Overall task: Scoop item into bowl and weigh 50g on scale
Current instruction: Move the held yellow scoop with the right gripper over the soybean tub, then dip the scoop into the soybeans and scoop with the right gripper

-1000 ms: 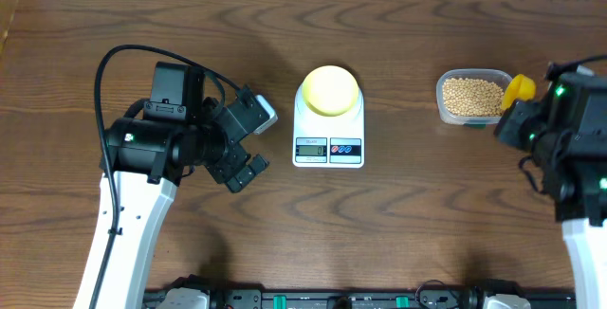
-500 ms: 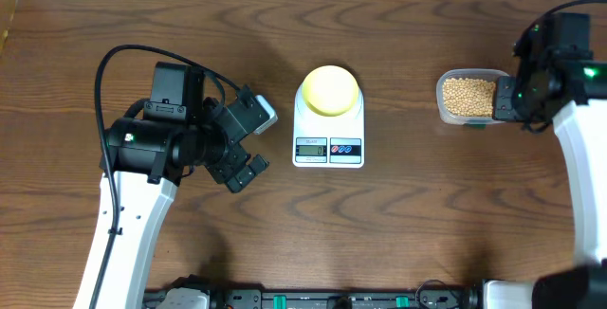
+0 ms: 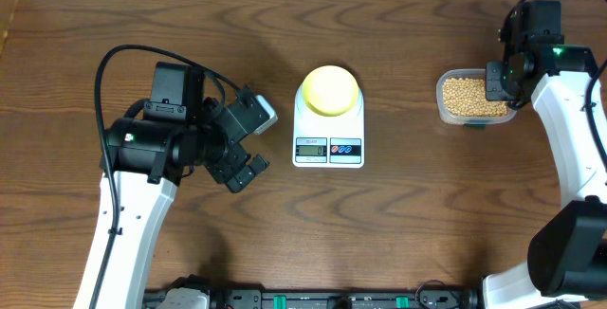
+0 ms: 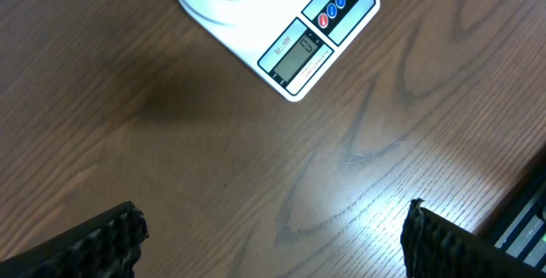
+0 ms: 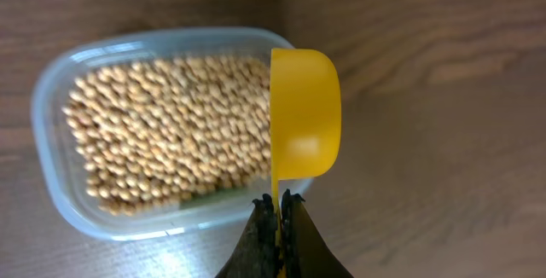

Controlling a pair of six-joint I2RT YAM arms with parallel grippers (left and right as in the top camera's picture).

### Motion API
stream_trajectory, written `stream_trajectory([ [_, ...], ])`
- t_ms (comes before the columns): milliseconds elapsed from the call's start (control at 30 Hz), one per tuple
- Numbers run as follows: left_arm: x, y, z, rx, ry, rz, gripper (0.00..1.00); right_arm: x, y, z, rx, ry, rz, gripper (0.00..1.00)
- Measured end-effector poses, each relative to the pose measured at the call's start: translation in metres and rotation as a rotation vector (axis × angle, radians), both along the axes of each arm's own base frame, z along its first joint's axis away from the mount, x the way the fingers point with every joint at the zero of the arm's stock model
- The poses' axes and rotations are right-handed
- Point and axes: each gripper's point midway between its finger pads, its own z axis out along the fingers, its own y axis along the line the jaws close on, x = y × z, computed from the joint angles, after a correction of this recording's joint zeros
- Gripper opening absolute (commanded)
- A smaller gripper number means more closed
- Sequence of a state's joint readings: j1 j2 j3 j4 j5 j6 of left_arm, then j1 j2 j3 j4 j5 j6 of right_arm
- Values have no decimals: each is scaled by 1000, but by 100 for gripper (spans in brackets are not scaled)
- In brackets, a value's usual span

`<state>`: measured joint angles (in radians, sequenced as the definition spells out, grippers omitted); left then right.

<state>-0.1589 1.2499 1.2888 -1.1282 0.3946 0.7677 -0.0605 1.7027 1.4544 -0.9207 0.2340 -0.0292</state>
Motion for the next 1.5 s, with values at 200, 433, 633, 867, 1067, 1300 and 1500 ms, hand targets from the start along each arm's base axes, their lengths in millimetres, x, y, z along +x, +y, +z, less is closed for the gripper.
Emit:
stream_trajectory([
  [200, 0, 0, 0, 0, 0, 0, 98, 2, 11, -2, 55, -3, 41, 1],
  [433, 0, 0, 0, 0, 0, 0, 98, 2, 12, -30, 58, 80, 56, 1],
  [633, 0, 0, 0, 0, 0, 0, 98, 2, 9, -38, 40, 106, 58, 1],
  [867, 0, 0, 0, 0, 0, 0, 98, 3, 20, -44, 31, 139, 152, 1],
  [1067, 0, 0, 0, 0, 0, 0, 98, 4, 30, -49, 37, 155, 206, 1],
  [1300, 0, 0, 0, 0, 0, 0, 98, 5, 30, -49, 37, 151, 217, 1],
  [1500, 0, 0, 0, 0, 0, 0, 98, 7, 28, -49, 48, 142, 209, 1],
])
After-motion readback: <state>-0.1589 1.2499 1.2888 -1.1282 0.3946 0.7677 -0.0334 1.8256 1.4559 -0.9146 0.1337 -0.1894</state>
